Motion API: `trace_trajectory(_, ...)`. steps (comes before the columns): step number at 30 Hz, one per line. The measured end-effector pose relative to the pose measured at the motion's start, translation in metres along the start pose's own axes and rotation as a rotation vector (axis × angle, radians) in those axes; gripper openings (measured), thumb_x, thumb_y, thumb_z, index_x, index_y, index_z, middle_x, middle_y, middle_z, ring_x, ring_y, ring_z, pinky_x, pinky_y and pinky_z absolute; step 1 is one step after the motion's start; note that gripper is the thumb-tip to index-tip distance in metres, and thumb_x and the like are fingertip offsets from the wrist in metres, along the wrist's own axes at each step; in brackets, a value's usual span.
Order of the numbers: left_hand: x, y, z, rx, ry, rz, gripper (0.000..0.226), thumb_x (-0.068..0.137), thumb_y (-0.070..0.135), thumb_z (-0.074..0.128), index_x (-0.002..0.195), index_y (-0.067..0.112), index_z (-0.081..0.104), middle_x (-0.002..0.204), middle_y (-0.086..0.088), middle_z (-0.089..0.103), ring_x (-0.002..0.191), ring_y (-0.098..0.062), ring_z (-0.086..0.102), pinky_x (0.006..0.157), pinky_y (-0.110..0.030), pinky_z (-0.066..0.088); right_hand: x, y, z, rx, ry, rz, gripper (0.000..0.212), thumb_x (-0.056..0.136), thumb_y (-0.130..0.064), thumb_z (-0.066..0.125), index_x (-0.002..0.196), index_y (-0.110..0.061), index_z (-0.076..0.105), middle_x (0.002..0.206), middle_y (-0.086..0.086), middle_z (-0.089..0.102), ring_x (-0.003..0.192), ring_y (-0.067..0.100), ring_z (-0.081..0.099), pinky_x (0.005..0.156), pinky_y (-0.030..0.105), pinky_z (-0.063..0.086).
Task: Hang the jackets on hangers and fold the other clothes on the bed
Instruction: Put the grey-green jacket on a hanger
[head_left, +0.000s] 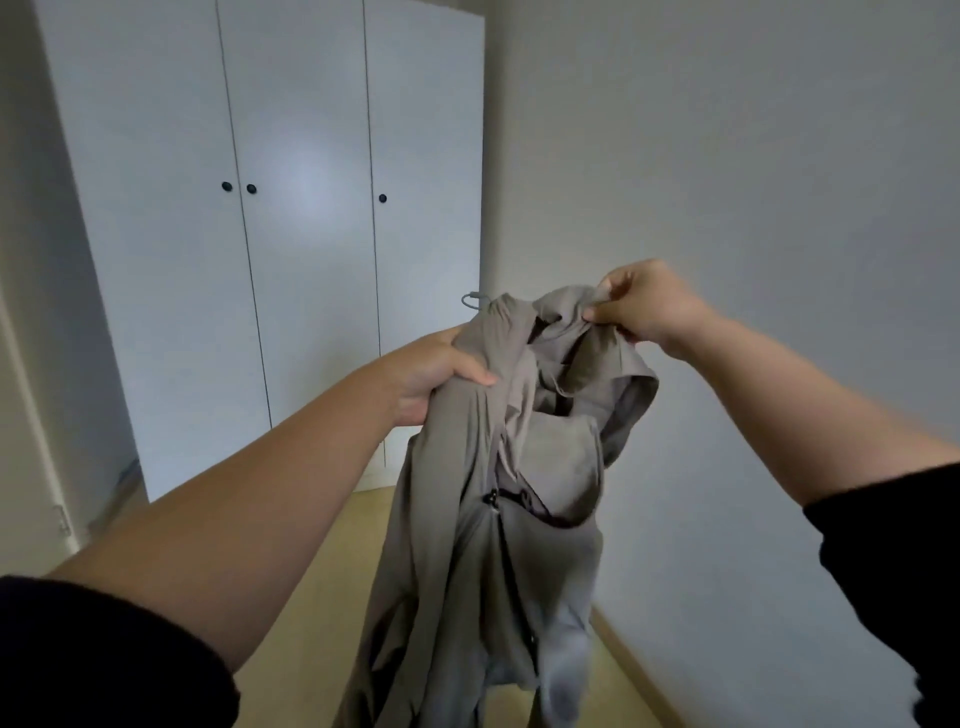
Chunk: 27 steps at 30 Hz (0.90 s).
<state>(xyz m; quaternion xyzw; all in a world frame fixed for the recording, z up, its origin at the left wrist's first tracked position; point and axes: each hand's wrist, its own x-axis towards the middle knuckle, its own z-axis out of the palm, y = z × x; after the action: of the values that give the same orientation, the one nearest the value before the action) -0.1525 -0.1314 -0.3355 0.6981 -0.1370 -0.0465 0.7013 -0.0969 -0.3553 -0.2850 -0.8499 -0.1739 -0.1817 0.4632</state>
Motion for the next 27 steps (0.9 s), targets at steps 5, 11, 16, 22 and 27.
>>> trace_trajectory(5,0.000,-0.013,0.002,-0.080,0.022,-0.014,0.041,0.083,-0.018,0.042,0.106,0.011,0.060,0.092,-0.011,0.065,0.081,-0.026,0.063,0.076,-0.034,0.053,-0.006,0.053,0.027,-0.130,0.028,0.179,0.035,0.086,-0.008,0.068,0.119,-0.001,0.059,0.116,0.020,0.062,0.098,0.030,0.065,0.091,0.037,0.051)
trace_trajectory(11,0.001,-0.025,0.001,-0.142,0.111,0.000,0.042,0.082,-0.017,0.041,0.105,0.011,0.060,0.088,-0.009,0.064,0.071,-0.021,0.065,0.063,-0.028,0.057,-0.053,0.125,0.066,0.051,-0.211,0.372,0.029,0.098,-0.030,0.052,0.119,-0.011,0.057,0.125,0.012,0.060,0.104,0.021,0.061,0.087,0.035,0.047)
trace_trajectory(16,0.002,-0.030,0.007,-0.242,0.187,0.024,0.045,0.083,-0.016,0.041,0.115,0.012,0.057,0.089,-0.009,0.064,0.073,-0.023,0.064,0.061,-0.030,0.057,-0.100,0.180,0.086,0.228,-0.399,0.684,0.043,0.103,-0.032,0.037,0.098,-0.002,0.067,0.088,0.015,0.073,0.079,0.028,0.069,0.070,0.034,0.052)
trace_trajectory(22,0.007,-0.030,0.025,-0.323,0.271,0.101,0.043,0.082,-0.016,0.042,0.114,0.009,0.056,0.090,-0.011,0.062,0.076,-0.026,0.060,0.070,-0.036,0.054,-0.135,0.213,0.122,0.142,-0.606,0.827,0.025,0.086,0.003,0.040,0.092,-0.003,0.064,0.104,0.010,0.067,0.097,0.024,0.063,0.084,0.036,0.050)
trace_trajectory(27,0.009,-0.034,0.037,-0.374,0.206,0.069,0.051,0.084,-0.013,0.043,0.129,0.009,0.053,0.096,-0.011,0.064,0.076,-0.028,0.063,0.076,-0.043,0.054,-0.133,0.185,0.151,0.418,-0.504,0.823,0.025,0.079,0.009,0.035,0.084,-0.005,0.054,0.090,0.011,0.055,0.085,0.026,0.051,0.066,0.028,0.042)
